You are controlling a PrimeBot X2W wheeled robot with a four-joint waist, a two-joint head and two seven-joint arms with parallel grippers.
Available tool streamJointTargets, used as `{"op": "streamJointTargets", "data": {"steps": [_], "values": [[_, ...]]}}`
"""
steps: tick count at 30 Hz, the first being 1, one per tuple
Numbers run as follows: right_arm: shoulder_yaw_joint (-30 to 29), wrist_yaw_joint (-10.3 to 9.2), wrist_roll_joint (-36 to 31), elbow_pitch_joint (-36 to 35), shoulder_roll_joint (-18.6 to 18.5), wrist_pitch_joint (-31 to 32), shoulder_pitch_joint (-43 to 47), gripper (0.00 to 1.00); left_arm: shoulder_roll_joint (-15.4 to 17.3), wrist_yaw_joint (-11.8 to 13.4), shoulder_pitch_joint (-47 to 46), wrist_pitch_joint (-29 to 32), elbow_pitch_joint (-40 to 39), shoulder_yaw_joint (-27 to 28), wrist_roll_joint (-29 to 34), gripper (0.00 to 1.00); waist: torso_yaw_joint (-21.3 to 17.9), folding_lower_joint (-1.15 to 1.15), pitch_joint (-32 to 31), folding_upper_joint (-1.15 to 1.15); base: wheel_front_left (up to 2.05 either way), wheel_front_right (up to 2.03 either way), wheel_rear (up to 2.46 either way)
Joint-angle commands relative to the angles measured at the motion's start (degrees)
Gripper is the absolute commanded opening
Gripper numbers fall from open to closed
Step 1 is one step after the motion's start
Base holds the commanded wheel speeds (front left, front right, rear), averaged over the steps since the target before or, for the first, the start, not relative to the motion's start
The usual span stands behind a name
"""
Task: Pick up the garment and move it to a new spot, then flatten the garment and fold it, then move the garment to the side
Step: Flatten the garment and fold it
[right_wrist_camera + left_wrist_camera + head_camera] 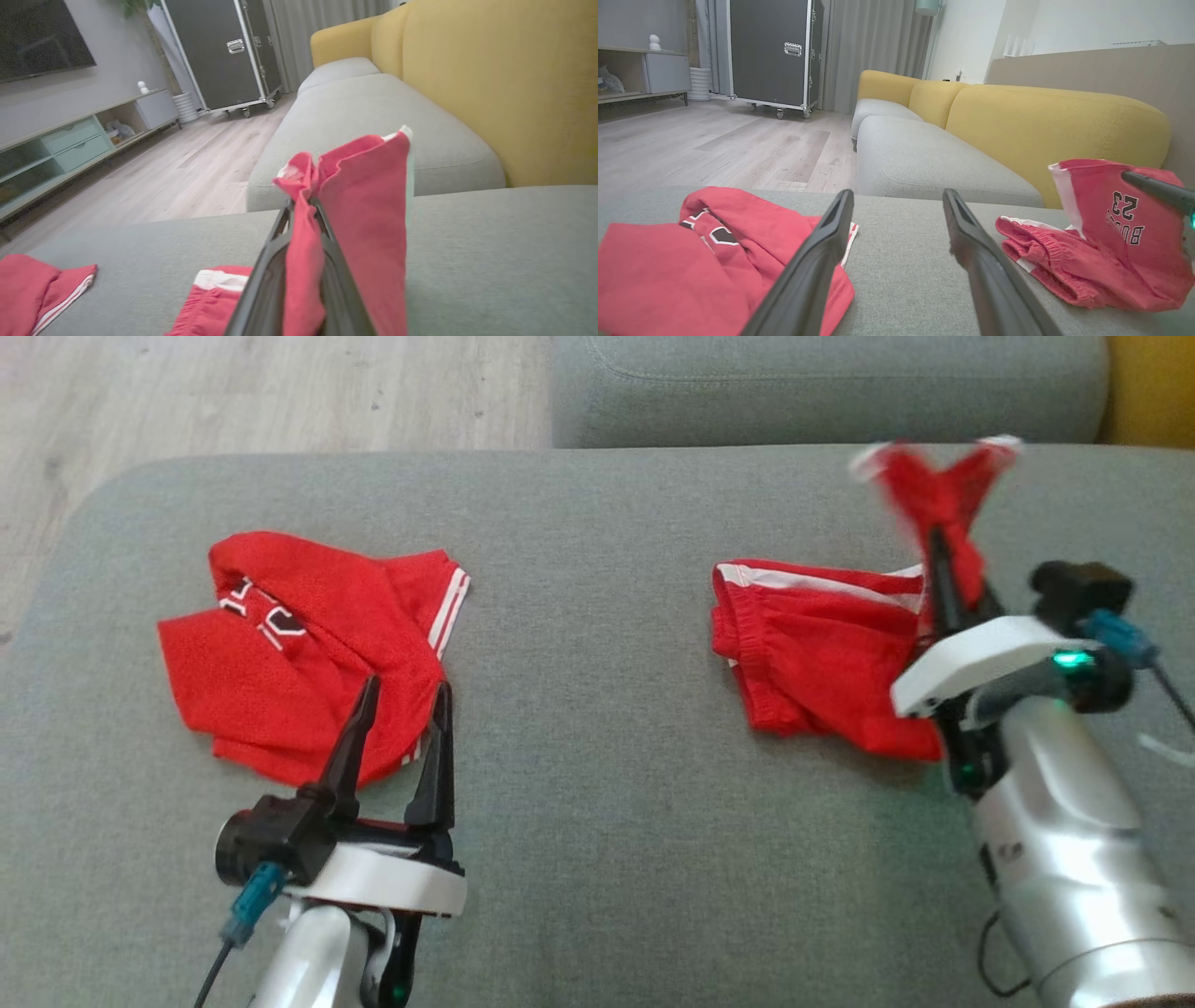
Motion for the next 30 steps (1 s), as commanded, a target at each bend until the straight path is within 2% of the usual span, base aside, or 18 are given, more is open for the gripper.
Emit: {"op": "streamJointTargets", "data": {"steps": [1, 9, 21, 22, 23, 27, 30], "values": [[3.3, -0.05, 1.0, -2.6, 1.1, 0.1, -0.6, 0.0, 0.5, -0.2, -0.8, -0.5, -1.4, 2.2, 0.5, 1.0, 0.5, 0.01, -0.3, 0.0, 0.0, 0.0, 0.0], [13.4, -0.05, 4.0, -1.8, 2.9, 0.6, -0.1, 0.0, 0.5, -0.1, -0.5, -0.5, -1.3, 1.5, 0.3, 1.0, 2.3, 0.01, -0.4, 0.0, 0.0, 0.0, 0.0], [25.4, -0.05, 5.5, 6.1, 3.5, 1.9, 1.7, 0.0, 0.5, 0.1, 0.1, -0.5, -1.1, 1.5, 0.2, 1.0, 3.7, 0.01, -0.8, 0.0, 0.0, 0.0, 0.0], [26.8, -0.05, 5.6, 6.3, 3.5, 1.8, 1.9, 0.54, 0.5, 0.2, 0.3, -0.5, -1.1, 1.6, 0.2, 1.0, 3.5, 0.01, -0.9, 0.0, 0.0, 0.0, 0.0], [27.9, -0.05, 6.2, 6.2, 3.5, 1.7, 2.2, 1.0, 0.5, 0.3, 0.5, -0.5, -1.1, 1.7, 0.2, 1.0, 3.2, 0.01, -0.9, 0.0, 0.0, 0.0, 0.0], [31.4, -0.05, 8.8, 5.1, 3.5, 1.2, 2.1, 1.0, 0.5, 0.4, 0.4, -0.5, -1.1, 2.1, 0.3, 1.0, 1.6, 0.01, -1.0, 0.0, 0.0, 0.0, 0.0], [30.0, -0.05, 9.0, 4.9, 3.5, -0.2, -0.1, 1.0, 0.6, 0.4, 0.0, -0.5, -1.5, 2.5, 0.3, 1.0, -0.1, 0.01, -1.2, 0.0, 0.0, 0.0, 0.0]]}}
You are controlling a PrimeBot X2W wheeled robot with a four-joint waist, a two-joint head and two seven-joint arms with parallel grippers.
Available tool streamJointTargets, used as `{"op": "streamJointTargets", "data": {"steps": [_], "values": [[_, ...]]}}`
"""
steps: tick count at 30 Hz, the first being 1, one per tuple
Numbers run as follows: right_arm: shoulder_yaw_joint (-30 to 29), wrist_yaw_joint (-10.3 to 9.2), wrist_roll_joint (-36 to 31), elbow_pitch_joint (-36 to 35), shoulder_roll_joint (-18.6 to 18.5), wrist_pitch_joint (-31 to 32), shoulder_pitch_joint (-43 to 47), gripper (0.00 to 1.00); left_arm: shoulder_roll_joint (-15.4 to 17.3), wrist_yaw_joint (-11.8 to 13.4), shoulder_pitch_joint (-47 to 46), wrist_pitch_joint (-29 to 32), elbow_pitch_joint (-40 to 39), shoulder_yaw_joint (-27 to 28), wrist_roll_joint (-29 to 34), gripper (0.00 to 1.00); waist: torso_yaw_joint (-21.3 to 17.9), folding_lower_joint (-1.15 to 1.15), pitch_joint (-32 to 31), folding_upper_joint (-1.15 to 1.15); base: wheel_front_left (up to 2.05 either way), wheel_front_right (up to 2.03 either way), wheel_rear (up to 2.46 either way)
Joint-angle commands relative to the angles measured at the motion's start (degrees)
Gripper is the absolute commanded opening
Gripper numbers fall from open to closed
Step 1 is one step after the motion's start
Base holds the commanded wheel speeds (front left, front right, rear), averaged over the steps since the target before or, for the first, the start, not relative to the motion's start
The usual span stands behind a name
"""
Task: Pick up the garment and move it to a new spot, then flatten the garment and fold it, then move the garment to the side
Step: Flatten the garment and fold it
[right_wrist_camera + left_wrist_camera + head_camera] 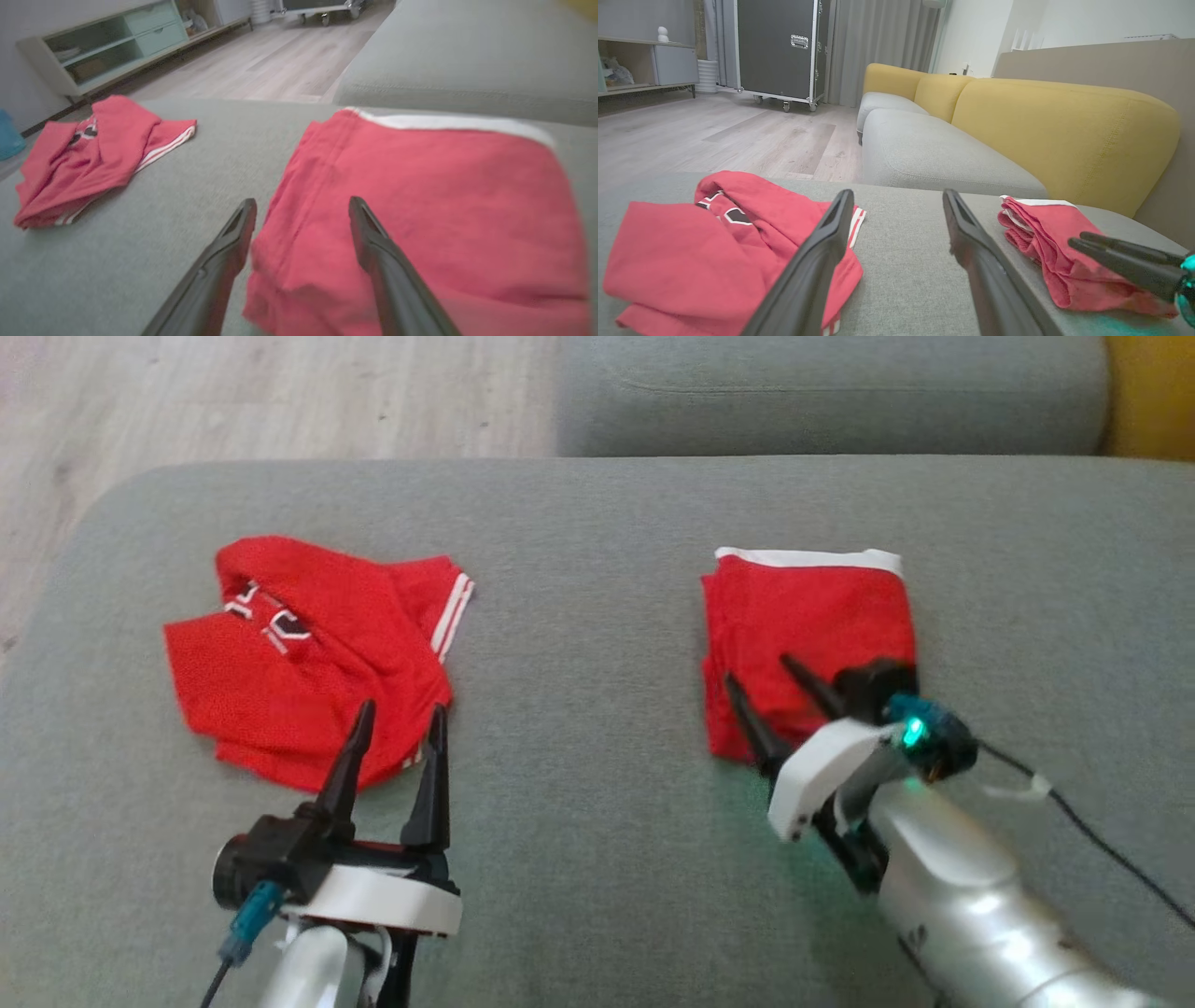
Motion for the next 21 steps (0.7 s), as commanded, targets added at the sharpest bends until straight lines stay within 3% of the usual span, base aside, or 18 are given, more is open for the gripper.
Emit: {"op": "streamJointTargets", "data": {"steps": [1, 4, 11, 16, 21], "values": [[-0.4, -0.05, -0.7, -1.9, 0.4, -1.2, -3.6, 1.0, 0.5, 0.3, -2.1, -0.5, -2.2, 2.4, 0.4, 1.0, -1.4, 0.0, -0.2, 0.0, 0.0, 0.0, 0.0], [-5.3, -0.05, -3.2, -4.1, -1.9, -1.8, -5.5, 1.0, 0.5, 0.3, -2.5, -0.5, -3.0, 3.0, 0.4, 1.0, -3.4, 0.0, -0.3, 0.0, 0.0, 0.0, 0.0], [-22.5, -0.05, -14.0, -20.6, -6.3, -1.9, -0.5, 1.0, 0.5, 0.4, -3.4, -0.5, -5.3, 4.8, 0.6, 1.0, -7.6, 0.0, -0.1, 0.0, 0.0, 0.0, 0.0], [-29.9, -0.05, -23.1, -31.0, -4.1, -1.9, 7.3, 1.0, 0.5, 0.3, -3.8, -0.5, -6.4, 5.9, 0.6, 1.0, -9.9, 0.0, 0.7, 0.0, 0.0, 0.0, 0.0], [-33.9, -0.05, -27.5, -37.9, -0.4, -1.9, 14.8, 1.0, 0.4, 0.0, -3.4, -0.5, -6.4, 5.9, 0.7, 1.0, -10.9, 0.0, 1.3, 0.0, 0.0, 0.0, 0.0]]}}
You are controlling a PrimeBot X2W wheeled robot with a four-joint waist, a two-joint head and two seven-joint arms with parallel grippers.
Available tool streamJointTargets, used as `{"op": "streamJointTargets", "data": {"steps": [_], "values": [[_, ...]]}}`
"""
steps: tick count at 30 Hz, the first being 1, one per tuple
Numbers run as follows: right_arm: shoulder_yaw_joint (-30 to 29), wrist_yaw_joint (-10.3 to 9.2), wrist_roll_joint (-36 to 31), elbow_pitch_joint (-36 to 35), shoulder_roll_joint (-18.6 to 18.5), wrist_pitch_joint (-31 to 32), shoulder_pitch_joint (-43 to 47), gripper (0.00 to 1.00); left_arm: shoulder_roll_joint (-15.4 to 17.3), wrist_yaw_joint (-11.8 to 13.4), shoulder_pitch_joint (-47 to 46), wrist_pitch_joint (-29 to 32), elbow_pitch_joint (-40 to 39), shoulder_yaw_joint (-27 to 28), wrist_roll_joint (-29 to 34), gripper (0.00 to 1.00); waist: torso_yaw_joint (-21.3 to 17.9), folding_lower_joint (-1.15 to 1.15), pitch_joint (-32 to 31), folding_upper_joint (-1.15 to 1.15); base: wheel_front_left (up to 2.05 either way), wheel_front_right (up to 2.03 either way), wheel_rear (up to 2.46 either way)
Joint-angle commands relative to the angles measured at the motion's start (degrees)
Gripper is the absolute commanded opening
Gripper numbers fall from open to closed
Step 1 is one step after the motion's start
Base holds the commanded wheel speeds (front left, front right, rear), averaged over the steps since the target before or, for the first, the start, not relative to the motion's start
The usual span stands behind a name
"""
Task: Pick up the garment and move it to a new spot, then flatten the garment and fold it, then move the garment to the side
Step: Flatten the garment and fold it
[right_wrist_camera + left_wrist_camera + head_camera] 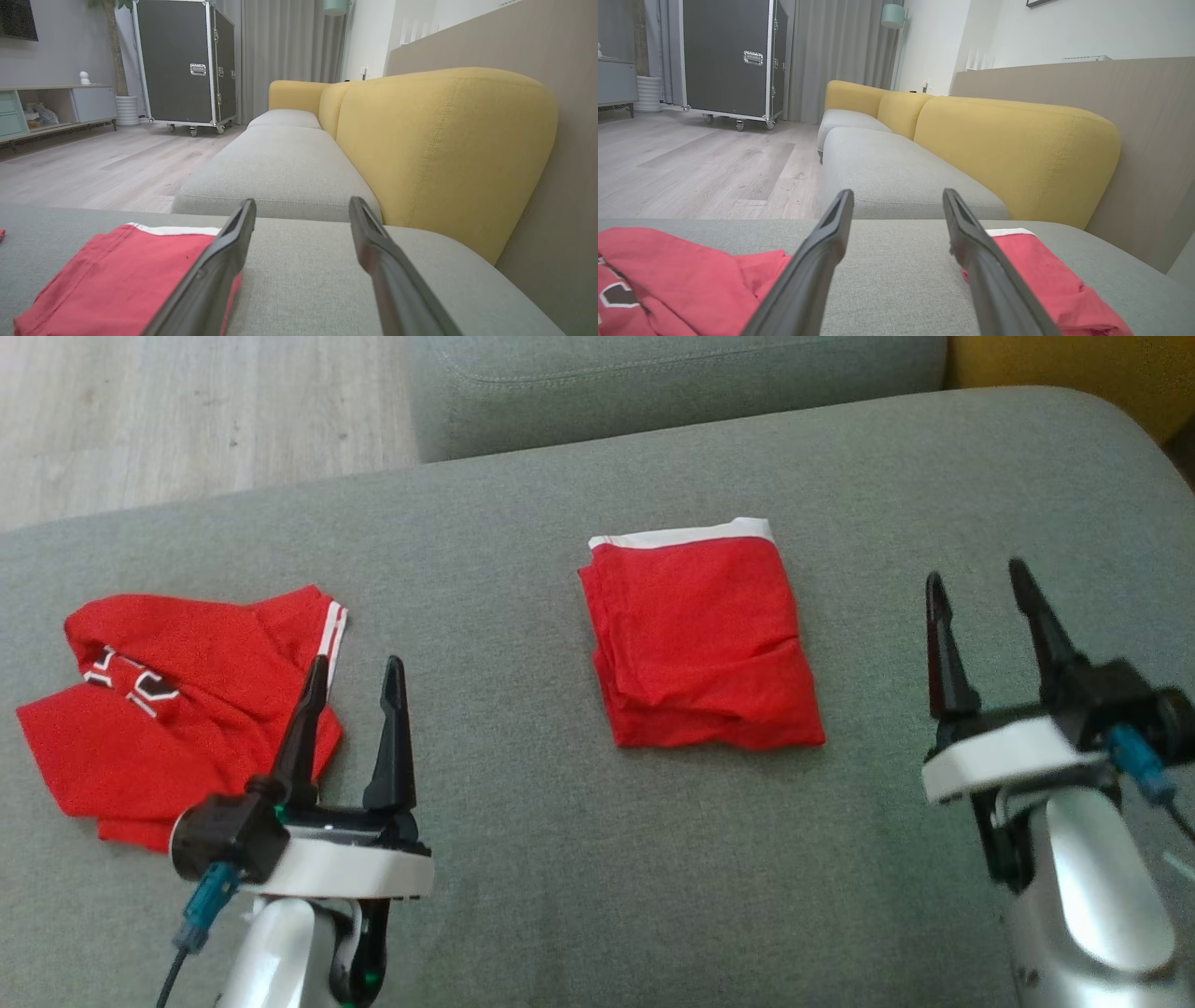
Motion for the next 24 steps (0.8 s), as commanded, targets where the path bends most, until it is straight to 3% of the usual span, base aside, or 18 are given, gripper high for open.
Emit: {"op": "streamJointTargets", "data": {"steps": [1, 14, 15, 17, 24], "values": [[0.6, -0.05, -0.4, -2.9, 0.7, -0.6, -0.1, 1.0, 0.4, 0.0, -2.0, -0.5, -1.6, 1.9, 0.7, 1.0, -0.2, 0.0, 0.2, 0.0, 0.0, 0.0, 0.0], [1.2, -0.05, 0.6, -5.2, 1.5, -0.6, 2.0, 1.0, 0.4, -0.4, -3.0, -0.5, -1.3, 0.6, 0.3, 1.0, 2.4, 0.0, 2.8, 0.0, 0.0, 0.0, 0.0], [1.5, -0.05, 0.8, -4.5, 1.5, -0.5, 1.5, 0.91, 0.4, -0.4, -3.2, -0.5, -1.2, 0.4, 0.4, 1.0, 3.0, 0.0, 3.3, 0.0, 0.0, 0.0, 0.0], [2.3, -0.05, 1.0, -3.0, 1.5, 0.1, -0.1, 0.0, 0.4, -0.5, -3.8, -0.5, -1.1, 0.1, 0.4, 1.0, 4.2, 0.0, 4.5, 0.0, 0.0, 0.0, 0.0], [2.3, -0.05, -0.1, 5.7, 1.5, 2.2, -8.4, 0.0, 0.4, -0.7, -6.0, -0.5, -0.4, -1.5, 0.2, 1.0, 8.6, 0.0, 8.8, 0.0, 0.0, 0.0, 0.0]]}}
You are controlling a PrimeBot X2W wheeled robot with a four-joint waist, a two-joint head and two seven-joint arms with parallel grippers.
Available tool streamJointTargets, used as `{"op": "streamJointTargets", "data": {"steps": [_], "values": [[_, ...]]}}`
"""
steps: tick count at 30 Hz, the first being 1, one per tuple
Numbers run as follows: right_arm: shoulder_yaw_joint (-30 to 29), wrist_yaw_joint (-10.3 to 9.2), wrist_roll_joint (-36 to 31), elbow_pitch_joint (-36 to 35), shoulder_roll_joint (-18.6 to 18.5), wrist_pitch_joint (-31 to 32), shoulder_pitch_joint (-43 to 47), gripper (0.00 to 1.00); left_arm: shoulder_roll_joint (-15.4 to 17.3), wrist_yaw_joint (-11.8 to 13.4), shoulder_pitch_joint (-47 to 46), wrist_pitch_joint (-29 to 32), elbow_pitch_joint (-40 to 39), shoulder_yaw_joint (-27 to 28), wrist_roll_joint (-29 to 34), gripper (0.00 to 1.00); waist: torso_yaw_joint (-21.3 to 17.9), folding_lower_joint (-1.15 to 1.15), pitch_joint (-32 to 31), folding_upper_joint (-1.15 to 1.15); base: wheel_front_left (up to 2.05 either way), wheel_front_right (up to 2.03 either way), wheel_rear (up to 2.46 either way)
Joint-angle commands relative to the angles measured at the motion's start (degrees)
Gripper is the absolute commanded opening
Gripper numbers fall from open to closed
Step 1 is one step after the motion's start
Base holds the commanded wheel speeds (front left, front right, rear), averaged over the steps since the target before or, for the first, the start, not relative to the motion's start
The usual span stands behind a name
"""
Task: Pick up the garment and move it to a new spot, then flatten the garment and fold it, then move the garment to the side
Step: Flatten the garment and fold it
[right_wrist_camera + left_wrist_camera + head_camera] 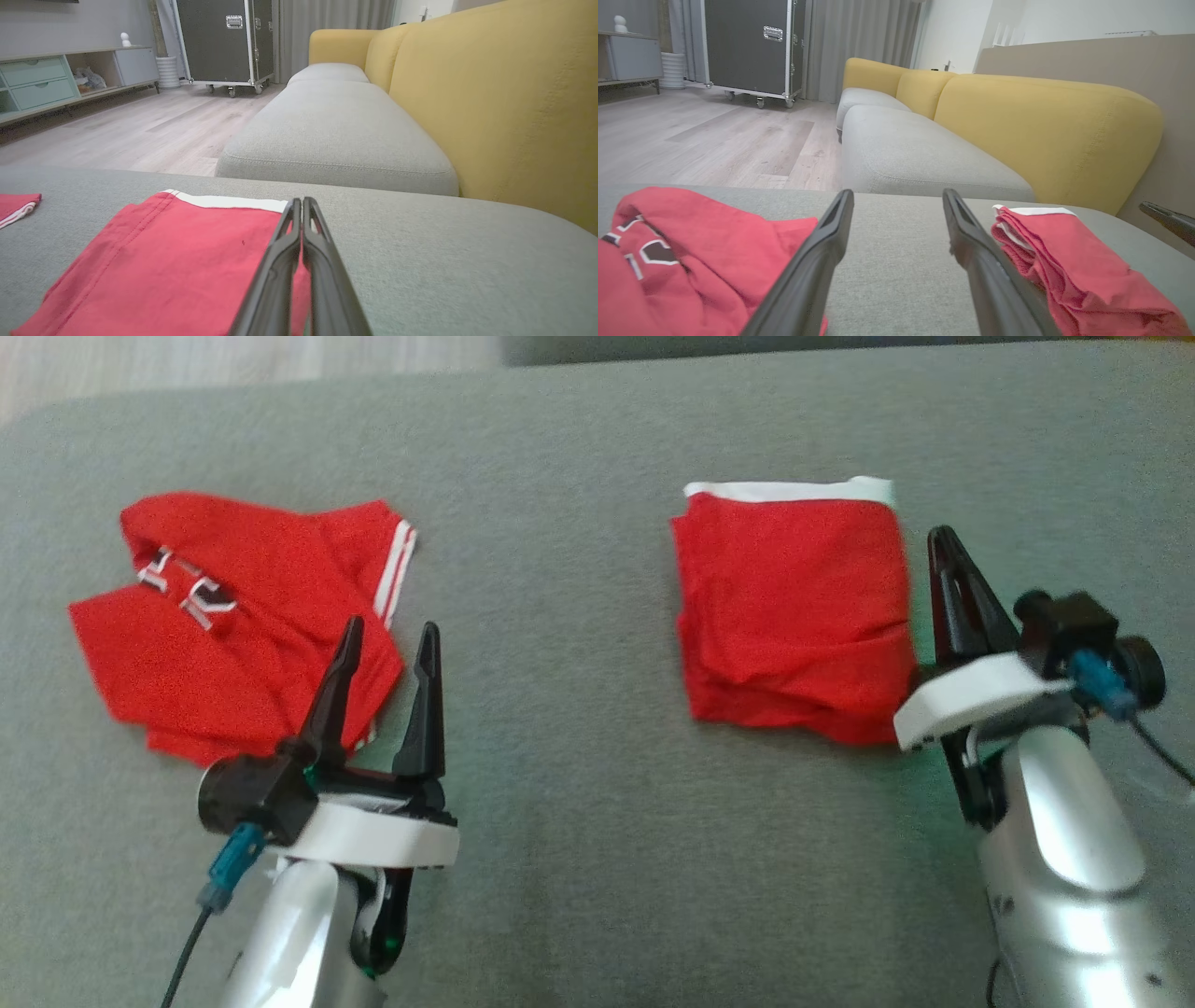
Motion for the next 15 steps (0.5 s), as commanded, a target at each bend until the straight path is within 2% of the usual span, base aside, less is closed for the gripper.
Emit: {"op": "streamJointTargets", "data": {"steps": [1, 10, 13, 15], "values": [[1.0, -0.05, -0.6, 0.3, 0.2, 0.1, -3.0, 0.0, 0.5, -0.1, -2.4, -0.5, -1.5, 1.3, 0.1, 1.0, 2.5, -0.01, 2.3, 0.0, 0.0, 0.0, 0.0], [-3.1, -0.05, -4.9, 19.4, 0.2, -0.7, -12.7, 0.0, 0.5, -0.2, -4.6, -0.5, -0.9, -1.2, -0.9, 1.0, 6.9, -0.01, 5.3, 0.0, 0.0, 0.0, 0.0], [-4.3, -0.05, -7.7, 23.5, 0.2, -1.8, -14.5, 0.0, 0.5, -0.2, -4.9, -0.5, -0.5, -1.4, -0.8, 1.0, 7.5, -0.01, 5.2, 0.0, 0.0, 0.0, 0.0], [-4.0, -0.05, -6.3, 24.5, 0.2, -2.4, -16.1, 0.0, 0.5, -0.2, -5.0, -0.5, -0.3, -1.2, -0.8, 1.0, 7.6, -0.01, 4.9, 0.0, 0.0, 0.0, 0.0]]}}
